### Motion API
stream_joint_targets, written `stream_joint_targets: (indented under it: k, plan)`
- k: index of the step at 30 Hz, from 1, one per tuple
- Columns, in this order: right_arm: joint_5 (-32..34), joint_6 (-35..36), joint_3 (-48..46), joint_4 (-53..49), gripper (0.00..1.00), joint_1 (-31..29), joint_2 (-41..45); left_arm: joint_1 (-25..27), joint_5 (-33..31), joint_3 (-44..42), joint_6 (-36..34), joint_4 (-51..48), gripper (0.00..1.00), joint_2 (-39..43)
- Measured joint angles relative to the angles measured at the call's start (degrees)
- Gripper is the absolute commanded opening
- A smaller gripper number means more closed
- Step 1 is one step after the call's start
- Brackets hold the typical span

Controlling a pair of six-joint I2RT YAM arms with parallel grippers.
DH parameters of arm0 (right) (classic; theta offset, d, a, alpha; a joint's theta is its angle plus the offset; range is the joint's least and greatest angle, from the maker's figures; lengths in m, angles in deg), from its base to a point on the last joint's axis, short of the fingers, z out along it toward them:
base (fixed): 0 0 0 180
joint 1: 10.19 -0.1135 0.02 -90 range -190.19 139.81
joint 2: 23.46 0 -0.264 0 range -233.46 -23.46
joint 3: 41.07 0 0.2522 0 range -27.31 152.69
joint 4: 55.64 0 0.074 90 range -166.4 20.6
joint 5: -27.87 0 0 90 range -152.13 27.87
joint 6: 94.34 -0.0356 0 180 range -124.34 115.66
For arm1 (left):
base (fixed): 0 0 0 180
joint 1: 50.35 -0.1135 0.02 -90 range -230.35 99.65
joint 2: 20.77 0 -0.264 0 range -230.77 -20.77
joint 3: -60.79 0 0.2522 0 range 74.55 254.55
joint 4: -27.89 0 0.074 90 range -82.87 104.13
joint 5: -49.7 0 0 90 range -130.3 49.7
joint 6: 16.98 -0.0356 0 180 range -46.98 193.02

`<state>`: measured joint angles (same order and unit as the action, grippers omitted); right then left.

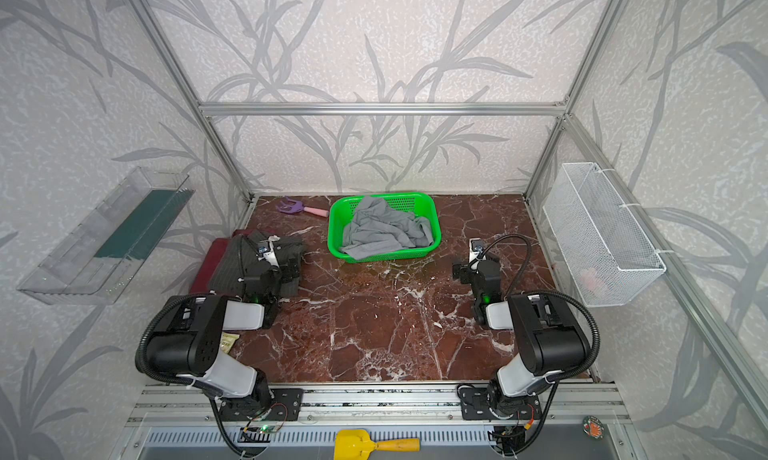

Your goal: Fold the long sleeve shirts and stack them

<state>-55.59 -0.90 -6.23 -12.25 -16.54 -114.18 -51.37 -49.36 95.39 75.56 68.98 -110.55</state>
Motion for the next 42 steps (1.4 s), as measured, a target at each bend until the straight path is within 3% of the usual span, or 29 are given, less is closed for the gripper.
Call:
stream_joint_targets:
  k: [9, 16, 18, 21, 24, 26, 29, 33, 38, 42]
  plan:
    - [-0.02, 0.00, 0.00, 0.00, 0.99, 0.00, 0.00, -0.11, 5.16, -0.81, -1.55, 1.40, 0.99, 0.00]
    - [1.55, -0.07, -0.02, -0.22, 0.99, -0.48, 0.22, -0.11, 4.66, -0.70, -1.49, 0.94, 0.99, 0.00]
    - [6.95, -0.24, 0.37, -5.14, 0.99, -2.23, 3.06, -0.11, 3.89, -0.72, -1.33, 0.55, 0.99, 0.66]
    - [10.99, -0.94, 6.84, -21.35, 0.99, -4.24, 12.33, 0.00, 0.79, 0.20, -0.61, -6.91, 0.99, 6.32]
    - [8.83, -5.64, 18.08, -30.69, 0.99, -4.28, 18.58, 0.15, -1.62, 6.93, 1.88, -17.99, 0.99, 12.37]
    - [3.96, -14.08, 25.27, -35.60, 0.99, -2.36, 21.44, 0.15, -3.76, 13.29, 7.04, -24.92, 0.99, 15.54]
    - [-4.79, -24.70, 27.91, -35.58, 0.99, 0.63, 23.28, -0.35, -6.10, 19.69, 16.15, -34.05, 0.99, 19.85]
    - [-9.01, -29.18, 30.73, -42.38, 1.00, -2.36, 18.78, -3.34, -0.44, 21.77, 24.15, -41.75, 0.99, 25.79]
    - [-8.00, -26.95, 47.06, -63.06, 0.93, -9.29, 5.33, -2.84, 6.40, 21.77, 28.17, -46.84, 0.99, 26.03]
    - [-5.92, -23.37, 60.76, -75.36, 0.95, -14.08, -3.93, -0.72, 8.70, 22.38, 29.44, -51.17, 0.99, 22.75]
